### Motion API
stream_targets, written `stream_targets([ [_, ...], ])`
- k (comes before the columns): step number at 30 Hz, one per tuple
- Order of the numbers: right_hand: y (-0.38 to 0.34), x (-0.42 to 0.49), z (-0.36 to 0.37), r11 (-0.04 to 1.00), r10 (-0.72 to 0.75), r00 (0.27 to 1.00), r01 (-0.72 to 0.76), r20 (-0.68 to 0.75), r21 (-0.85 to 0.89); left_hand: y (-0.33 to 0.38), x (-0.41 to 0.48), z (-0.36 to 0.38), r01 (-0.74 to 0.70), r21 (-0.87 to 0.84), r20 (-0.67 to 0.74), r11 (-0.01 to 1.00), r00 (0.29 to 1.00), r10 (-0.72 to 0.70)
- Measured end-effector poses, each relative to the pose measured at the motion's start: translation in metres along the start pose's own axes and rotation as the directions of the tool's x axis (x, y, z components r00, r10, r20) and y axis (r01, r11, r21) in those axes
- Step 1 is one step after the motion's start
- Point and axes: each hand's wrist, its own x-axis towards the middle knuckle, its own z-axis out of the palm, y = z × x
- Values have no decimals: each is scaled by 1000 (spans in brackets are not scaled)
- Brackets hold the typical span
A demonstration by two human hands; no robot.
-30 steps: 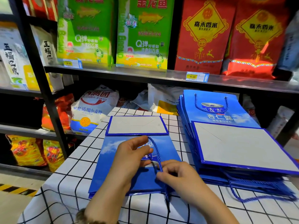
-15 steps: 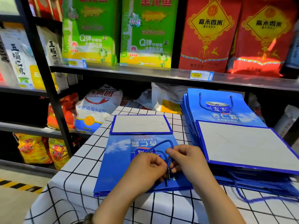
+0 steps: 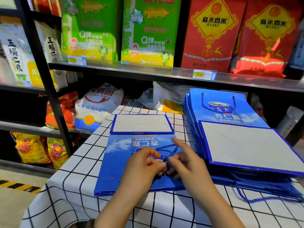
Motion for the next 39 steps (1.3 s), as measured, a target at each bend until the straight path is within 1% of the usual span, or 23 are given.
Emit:
stream_targets([
  [2,2,-5,-3,1000,-8,999,8,38,-2,1,0,2,-41,21,28,999,999,40],
  [5,5,-7,-8,997,20,999,-18,-27,76,2,-2,6,-76,126,98,989,993,64],
  [6,7,-8,-8,999,3,998,0,-58,50,3,-4,5,-107,178,121,978,989,86],
  [7,9,-9,-9,999,-33,996,31,-85,-23,3,-6,3,-167,300,157,939,980,124],
  [8,11,-10,-10,988,-86,991,71,-101,-140,5,-9,0,-253,474,207,843,963,172],
  [9,12,-12,-12,956,-139,985,107,-103,-273,5,-12,-2,-331,629,268,703,942,204],
  [10,13,-14,-13,913,-185,978,135,-98,-384,3,-15,-5,-386,714,317,584,922,221],
  [11,13,-16,-16,876,-211,973,148,-90,-459,1,-18,-7,-402,754,341,520,916,213],
  [12,13,-18,-18,848,-224,971,152,-83,-508,-1,-19,-10,-397,770,345,500,918,198],
  [14,14,-22,-20,820,-229,971,155,-67,-551,-5,-23,-18,-380,759,334,528,924,184],
  [15,15,-24,-21,819,-221,973,152,-60,-554,-8,-24,-21,-382,753,342,536,923,177],
  [17,15,-26,-20,825,-211,977,155,-41,-544,-12,-25,-29,-405,754,363,517,913,185],
  [20,15,-26,-18,825,-189,982,157,-3,-543,-15,-29,-31,-402,766,384,502,912,144],
  [23,13,-25,-18,832,-169,986,143,0,-535,-16,-28,-29,-406,767,392,496,910,137],
  [25,12,-24,-18,828,-167,986,143,6,-542,-16,-29,-28,-414,765,386,493,908,164],
  [28,12,-23,-18,790,-151,987,153,54,-594,-13,-31,-30,-428,748,364,507,904,225],
  [30,11,-22,-18,771,-155,984,173,83,-613,-11,-31,-29,-450,759,365,470,893,264],
  [32,9,-22,-19,716,-173,974,226,145,-661,-12,-30,-28,-484,762,344,431,866,364],
  [34,6,-20,-22,634,-159,953,300,259,-713,-11,-28,-27,-499,762,318,413,844,432],
  [35,5,-19,-23,635,-133,938,329,321,-698,-8,-27,-28,-505,768,313,395,833,457],
  [36,3,-18,-24,671,-110,921,347,374,-655,-4,-25,-29,-500,781,305,375,828,471],
  [38,1,-16,-26,770,-94,905,330,415,-546,2,-17,-34,-485,812,285,323,814,507],
  [39,1,-16,-26,784,-88,901,326,424,-529,5,-15,-36,-466,825,265,320,819,510],
])
